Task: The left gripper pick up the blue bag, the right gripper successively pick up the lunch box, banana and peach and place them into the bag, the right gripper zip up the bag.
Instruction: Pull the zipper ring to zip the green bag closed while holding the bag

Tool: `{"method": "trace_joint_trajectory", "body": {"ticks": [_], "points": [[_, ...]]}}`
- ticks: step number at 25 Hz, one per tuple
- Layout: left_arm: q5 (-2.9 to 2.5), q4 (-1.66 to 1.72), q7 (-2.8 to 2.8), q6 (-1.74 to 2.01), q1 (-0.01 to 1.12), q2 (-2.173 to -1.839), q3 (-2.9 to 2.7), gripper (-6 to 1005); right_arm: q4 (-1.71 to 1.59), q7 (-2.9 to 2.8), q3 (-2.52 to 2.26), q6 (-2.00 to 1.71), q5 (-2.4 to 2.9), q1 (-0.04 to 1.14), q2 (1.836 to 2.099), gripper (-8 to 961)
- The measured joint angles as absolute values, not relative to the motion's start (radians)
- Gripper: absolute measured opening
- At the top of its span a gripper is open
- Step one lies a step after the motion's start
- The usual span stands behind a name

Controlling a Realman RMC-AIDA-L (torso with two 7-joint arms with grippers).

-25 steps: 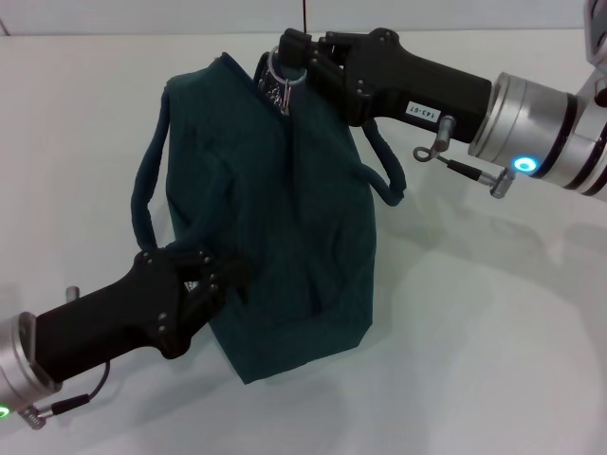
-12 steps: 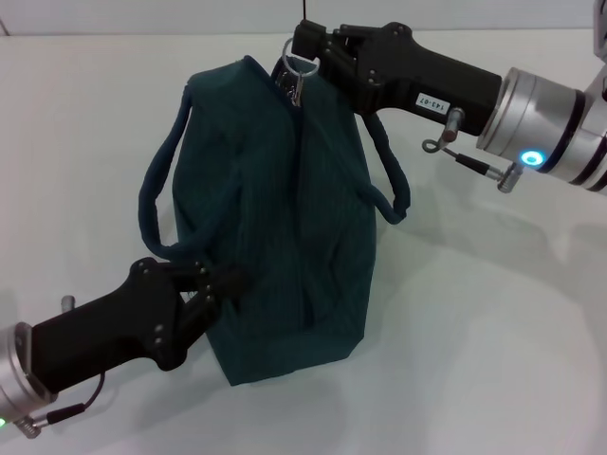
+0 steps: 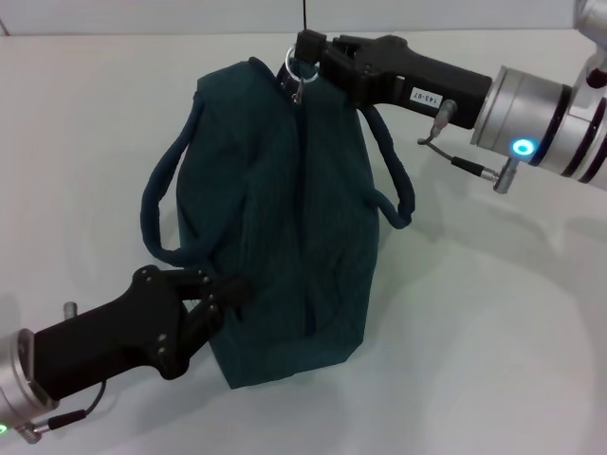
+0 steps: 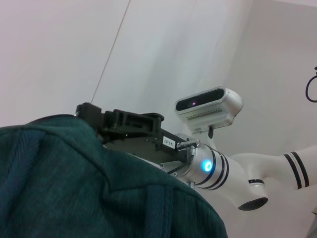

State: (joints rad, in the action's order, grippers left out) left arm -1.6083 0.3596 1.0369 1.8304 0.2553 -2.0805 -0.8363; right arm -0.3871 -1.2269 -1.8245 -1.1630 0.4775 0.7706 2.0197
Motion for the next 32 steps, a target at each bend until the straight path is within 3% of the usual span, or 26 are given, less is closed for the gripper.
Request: {"method": "trace_joint_trajectory", "body": {"ticks": [18,32], "points": [[-1.649,0.361,1.012,1.829,0.256,-2.079,-0.837,40,-0.353,-1.337,-1.789,-1.145,0.479,0.809,2.015,16],[-1.659,0.359,0.997,1.831,0.230,-2.080,-0.812,94,-0.349,-1.258,-1.761,-1.050,0.468,0.806,2.023,17]]}}
